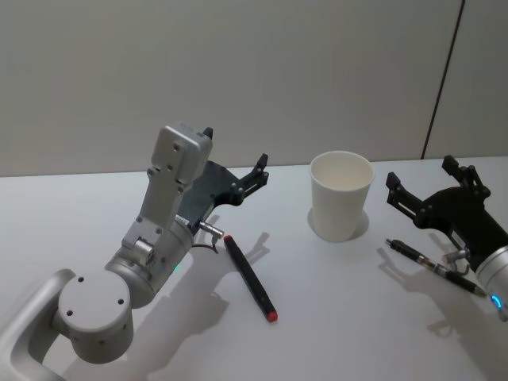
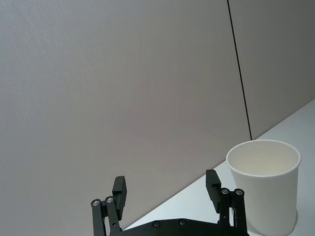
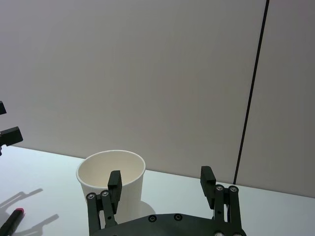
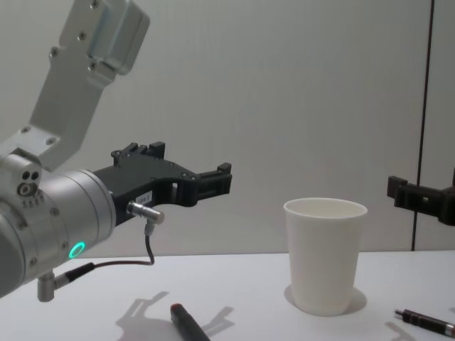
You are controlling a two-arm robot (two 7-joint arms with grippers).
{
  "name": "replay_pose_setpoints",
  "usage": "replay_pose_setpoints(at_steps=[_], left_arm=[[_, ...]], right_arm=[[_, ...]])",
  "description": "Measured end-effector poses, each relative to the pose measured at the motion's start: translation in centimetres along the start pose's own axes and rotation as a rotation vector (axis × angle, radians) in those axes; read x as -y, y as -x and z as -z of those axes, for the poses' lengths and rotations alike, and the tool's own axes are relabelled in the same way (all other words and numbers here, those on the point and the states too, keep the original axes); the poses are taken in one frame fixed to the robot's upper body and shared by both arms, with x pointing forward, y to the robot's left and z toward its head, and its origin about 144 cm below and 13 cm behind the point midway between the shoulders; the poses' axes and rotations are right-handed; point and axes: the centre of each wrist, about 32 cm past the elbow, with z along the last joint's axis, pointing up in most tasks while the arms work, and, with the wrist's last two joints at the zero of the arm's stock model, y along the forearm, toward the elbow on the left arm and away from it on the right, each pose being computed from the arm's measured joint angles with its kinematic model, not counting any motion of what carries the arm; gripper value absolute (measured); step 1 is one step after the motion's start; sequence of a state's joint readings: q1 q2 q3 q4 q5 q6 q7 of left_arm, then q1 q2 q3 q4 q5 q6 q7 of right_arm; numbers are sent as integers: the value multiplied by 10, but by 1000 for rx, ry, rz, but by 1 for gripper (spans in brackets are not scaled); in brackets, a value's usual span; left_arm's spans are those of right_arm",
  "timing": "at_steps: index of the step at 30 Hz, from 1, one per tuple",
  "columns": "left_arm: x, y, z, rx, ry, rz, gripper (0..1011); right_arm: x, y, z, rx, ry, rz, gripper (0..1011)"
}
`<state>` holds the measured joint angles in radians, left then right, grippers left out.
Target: Place the pen into the pen holder.
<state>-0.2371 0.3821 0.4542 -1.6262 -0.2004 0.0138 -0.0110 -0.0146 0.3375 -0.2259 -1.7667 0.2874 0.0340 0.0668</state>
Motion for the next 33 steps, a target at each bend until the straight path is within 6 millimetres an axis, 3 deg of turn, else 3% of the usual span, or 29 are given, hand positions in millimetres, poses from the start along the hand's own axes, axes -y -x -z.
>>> replay_pose_setpoints(at_steps=[33], left_arm=[[0,0,0,0,0,0,1001]], right_arm=[[2,-3,1,0,4,0,1001]])
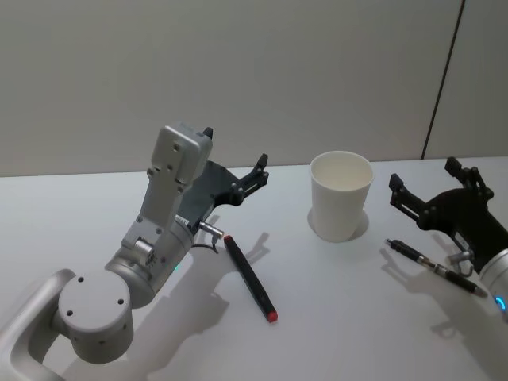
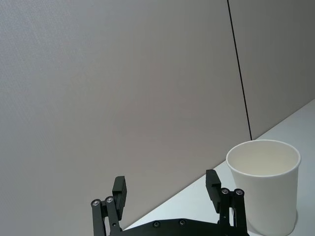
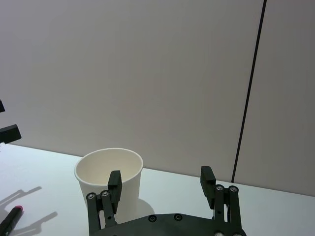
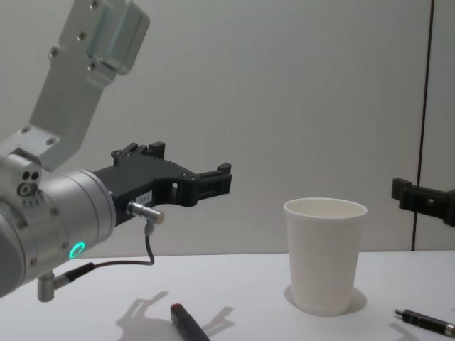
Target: Place the pen into the pen holder.
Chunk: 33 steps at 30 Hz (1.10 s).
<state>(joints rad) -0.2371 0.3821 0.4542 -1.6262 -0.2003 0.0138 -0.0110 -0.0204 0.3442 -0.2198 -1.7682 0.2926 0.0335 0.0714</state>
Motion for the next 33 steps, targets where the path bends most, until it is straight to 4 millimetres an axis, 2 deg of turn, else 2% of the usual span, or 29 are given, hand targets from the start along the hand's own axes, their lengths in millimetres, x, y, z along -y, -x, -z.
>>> replay_pose_setpoints(at_steps=[33], left_arm=[[0,0,0,0,0,0,1001]], right_arm=[[34,-20,-5,36,122,72,1001]])
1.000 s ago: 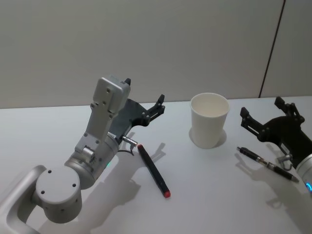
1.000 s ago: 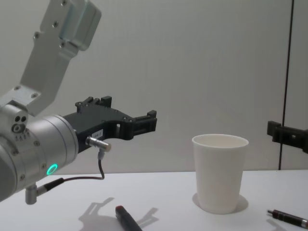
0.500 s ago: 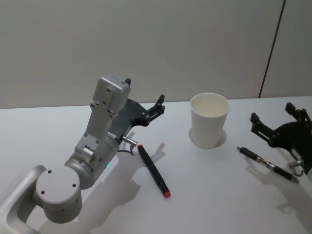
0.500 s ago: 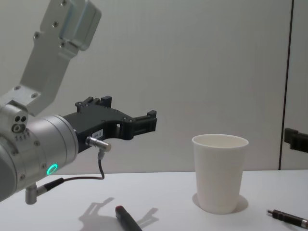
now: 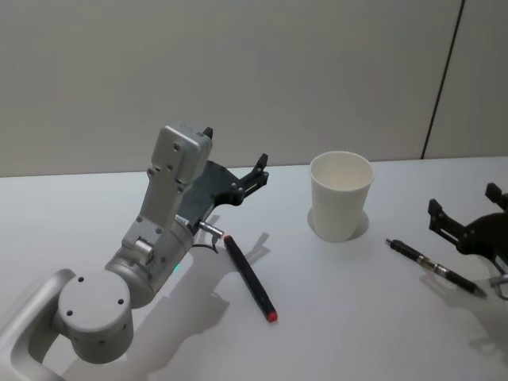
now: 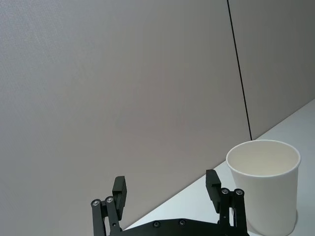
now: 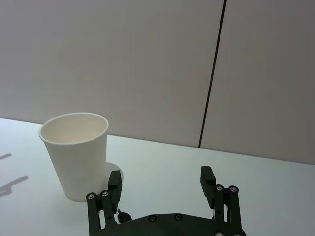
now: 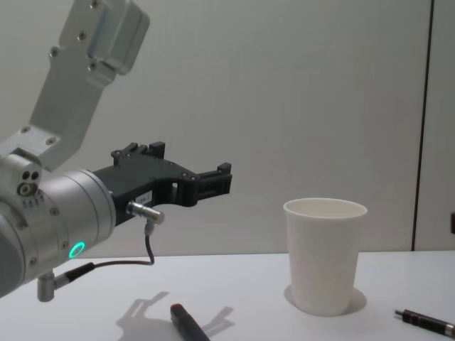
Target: Place the pen into the pen holder.
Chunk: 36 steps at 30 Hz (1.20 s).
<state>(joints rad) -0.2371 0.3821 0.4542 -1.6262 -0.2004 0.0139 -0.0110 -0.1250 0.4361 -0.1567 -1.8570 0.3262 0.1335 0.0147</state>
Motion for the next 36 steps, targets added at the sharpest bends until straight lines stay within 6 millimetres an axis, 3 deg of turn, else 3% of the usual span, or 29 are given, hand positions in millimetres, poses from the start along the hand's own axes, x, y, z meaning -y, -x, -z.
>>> replay_pose_setpoints(at_steps=[17,36], left_arm=[[0,0,0,0,0,0,1001],[0,0,0,0,0,0,1001]], right_arm=[[8,-4,7,24,123,38,1001],[-3,-1,16,44,233,14,1001]])
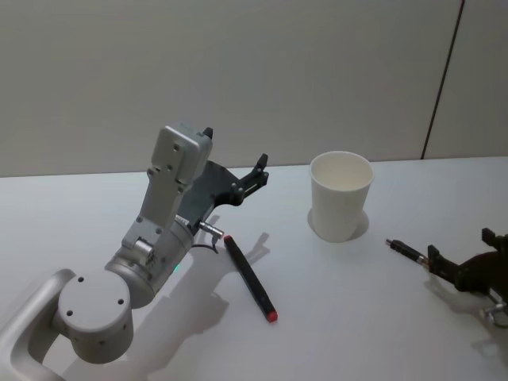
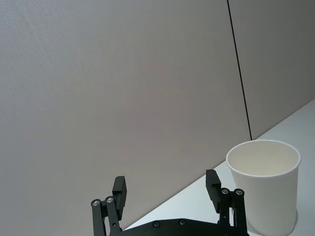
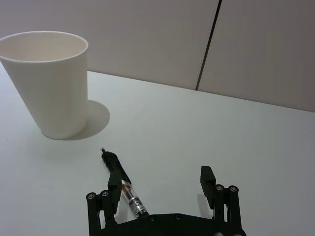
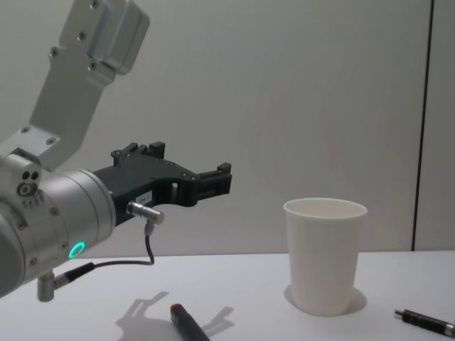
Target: Place the pen into the pen holder.
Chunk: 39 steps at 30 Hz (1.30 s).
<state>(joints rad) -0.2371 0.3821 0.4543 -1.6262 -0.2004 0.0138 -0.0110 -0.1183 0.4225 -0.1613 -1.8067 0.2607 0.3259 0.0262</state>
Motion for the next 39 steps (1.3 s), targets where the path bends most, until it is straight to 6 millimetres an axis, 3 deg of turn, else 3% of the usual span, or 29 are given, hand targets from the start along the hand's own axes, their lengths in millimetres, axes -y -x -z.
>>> replay_pose_setpoints(at_steps=[39], left_arm=[[0,0,0,0,0,0,1001]], right_arm=[[-19,8,11,43,64,-101,1001]])
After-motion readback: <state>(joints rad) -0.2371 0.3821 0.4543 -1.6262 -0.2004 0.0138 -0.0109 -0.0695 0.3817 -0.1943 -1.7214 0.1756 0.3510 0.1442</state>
